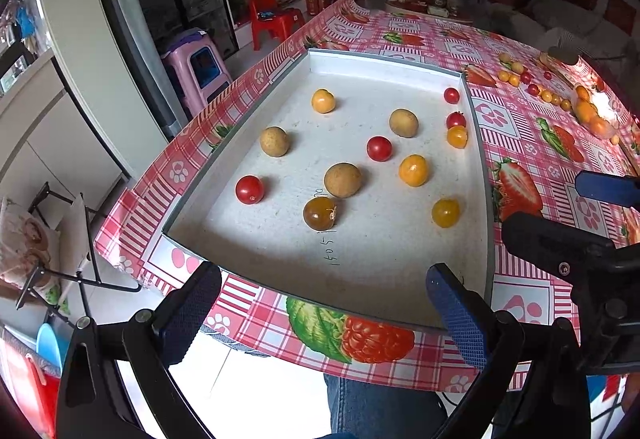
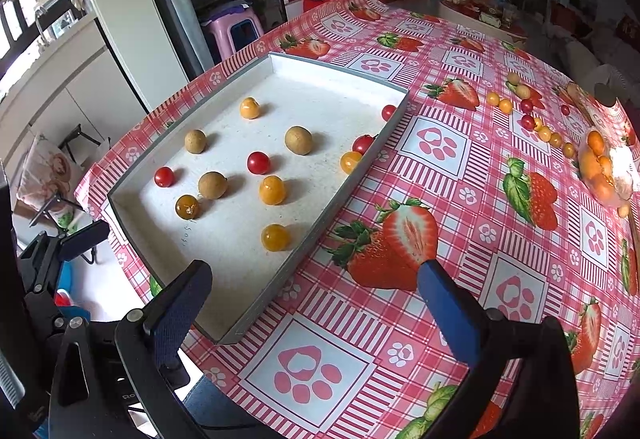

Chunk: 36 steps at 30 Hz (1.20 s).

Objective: Organize fruits

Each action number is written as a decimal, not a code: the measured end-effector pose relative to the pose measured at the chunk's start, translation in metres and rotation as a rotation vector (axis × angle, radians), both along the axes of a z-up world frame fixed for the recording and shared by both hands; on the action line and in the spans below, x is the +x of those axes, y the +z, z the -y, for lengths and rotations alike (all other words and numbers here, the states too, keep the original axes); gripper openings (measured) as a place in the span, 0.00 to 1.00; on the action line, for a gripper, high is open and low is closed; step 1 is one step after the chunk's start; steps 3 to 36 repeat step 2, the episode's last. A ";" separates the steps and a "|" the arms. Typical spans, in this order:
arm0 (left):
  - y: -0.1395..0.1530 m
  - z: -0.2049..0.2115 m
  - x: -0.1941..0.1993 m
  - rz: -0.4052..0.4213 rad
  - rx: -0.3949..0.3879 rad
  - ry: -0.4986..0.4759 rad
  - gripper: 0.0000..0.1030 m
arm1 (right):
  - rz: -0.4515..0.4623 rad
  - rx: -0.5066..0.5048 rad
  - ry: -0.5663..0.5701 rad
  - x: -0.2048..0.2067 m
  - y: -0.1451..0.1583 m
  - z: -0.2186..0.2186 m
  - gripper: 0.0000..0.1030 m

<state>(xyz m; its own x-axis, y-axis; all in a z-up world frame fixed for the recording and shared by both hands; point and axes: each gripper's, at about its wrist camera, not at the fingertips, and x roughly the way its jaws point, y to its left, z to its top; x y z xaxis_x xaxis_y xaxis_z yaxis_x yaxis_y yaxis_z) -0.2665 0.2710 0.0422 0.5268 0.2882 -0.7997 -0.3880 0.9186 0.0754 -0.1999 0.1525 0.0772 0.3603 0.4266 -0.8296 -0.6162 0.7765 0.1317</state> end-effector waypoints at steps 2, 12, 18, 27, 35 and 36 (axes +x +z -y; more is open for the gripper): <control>0.001 0.000 0.000 0.007 -0.002 -0.002 1.00 | -0.003 -0.001 0.003 0.001 -0.001 -0.001 1.00; 0.001 0.000 0.000 0.007 -0.002 -0.002 1.00 | -0.003 -0.001 0.003 0.001 -0.001 -0.001 1.00; 0.001 0.000 0.000 0.007 -0.002 -0.002 1.00 | -0.003 -0.001 0.003 0.001 -0.001 -0.001 1.00; 0.001 0.000 0.000 0.007 -0.002 -0.002 1.00 | -0.003 -0.001 0.003 0.001 -0.001 -0.001 1.00; 0.001 0.000 0.000 0.007 -0.002 -0.002 1.00 | -0.003 -0.001 0.003 0.001 -0.001 -0.001 1.00; 0.001 0.000 0.000 0.007 -0.002 -0.002 1.00 | -0.003 -0.001 0.003 0.001 -0.001 -0.001 1.00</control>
